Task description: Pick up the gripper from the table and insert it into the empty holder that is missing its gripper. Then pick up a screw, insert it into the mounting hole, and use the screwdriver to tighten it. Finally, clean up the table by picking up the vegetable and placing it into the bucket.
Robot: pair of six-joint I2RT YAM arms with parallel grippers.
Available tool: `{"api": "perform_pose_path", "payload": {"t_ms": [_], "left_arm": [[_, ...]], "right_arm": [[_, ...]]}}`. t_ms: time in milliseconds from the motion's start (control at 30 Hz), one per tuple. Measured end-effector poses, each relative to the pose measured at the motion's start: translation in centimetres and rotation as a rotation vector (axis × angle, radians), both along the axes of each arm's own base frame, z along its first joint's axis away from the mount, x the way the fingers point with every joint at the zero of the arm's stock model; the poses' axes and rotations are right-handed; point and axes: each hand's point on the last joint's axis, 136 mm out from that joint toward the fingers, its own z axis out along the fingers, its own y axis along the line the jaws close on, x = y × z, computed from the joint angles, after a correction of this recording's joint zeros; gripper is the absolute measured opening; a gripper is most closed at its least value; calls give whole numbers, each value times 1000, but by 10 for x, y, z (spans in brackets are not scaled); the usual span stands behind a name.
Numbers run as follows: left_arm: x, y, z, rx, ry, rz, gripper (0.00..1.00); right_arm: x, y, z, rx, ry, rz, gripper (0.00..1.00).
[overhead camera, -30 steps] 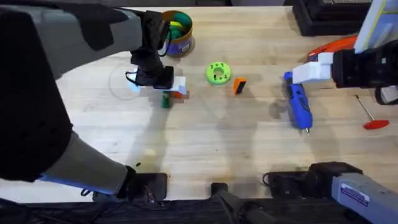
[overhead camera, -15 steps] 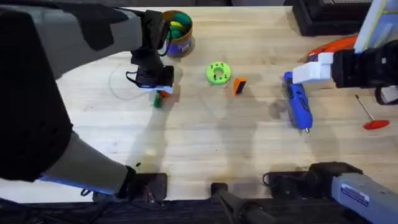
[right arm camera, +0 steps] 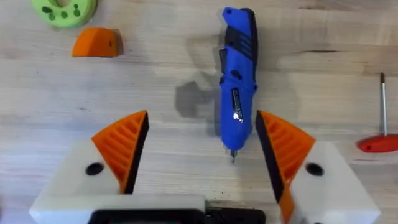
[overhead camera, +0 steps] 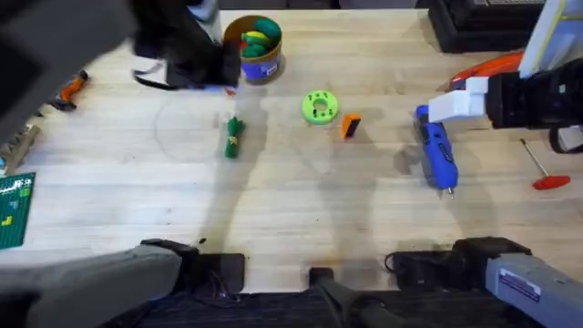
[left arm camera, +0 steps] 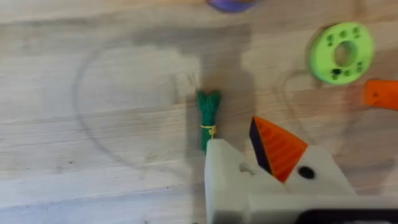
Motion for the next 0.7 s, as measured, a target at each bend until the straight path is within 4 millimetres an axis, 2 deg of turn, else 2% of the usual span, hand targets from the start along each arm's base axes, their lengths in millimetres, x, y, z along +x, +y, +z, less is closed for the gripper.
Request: {"api": "perform_pose_path", "payload": {"t_ms": [100, 200, 333, 500, 533, 567, 633, 667, 700], "left_arm": [[-5, 1, 36, -18, -98, -10, 15], [-11, 3, 56, -28, -160, -15, 15], [-19, 5, 70, -36, -201, -17, 15], [-26, 7, 74, -36, -208, -17, 15], [-26, 8, 74, -29, -206, -21, 406], [-26, 8, 74, -28, -205, -21, 575], [-26, 8, 74, -27, -206, -20, 884], [-26, 8, 74, -27, -206, -19, 955], [-26, 8, 74, -26, -206, -19, 977]], "right_arm": [[0, 0, 0, 0, 1, 0, 990], [0, 0, 0, 0, 1, 0, 990], [0, 0, 0, 0, 1, 0, 990], [-1, 0, 0, 0, 3, 0, 990], [-1, 0, -1, 0, 5, 0, 989], [-1, 0, -1, 0, 5, 0, 990], [-1, 0, -1, 0, 6, 0, 991], [-1, 0, -1, 0, 6, 0, 991], [-1, 0, -1, 0, 6, 0, 989]]}}
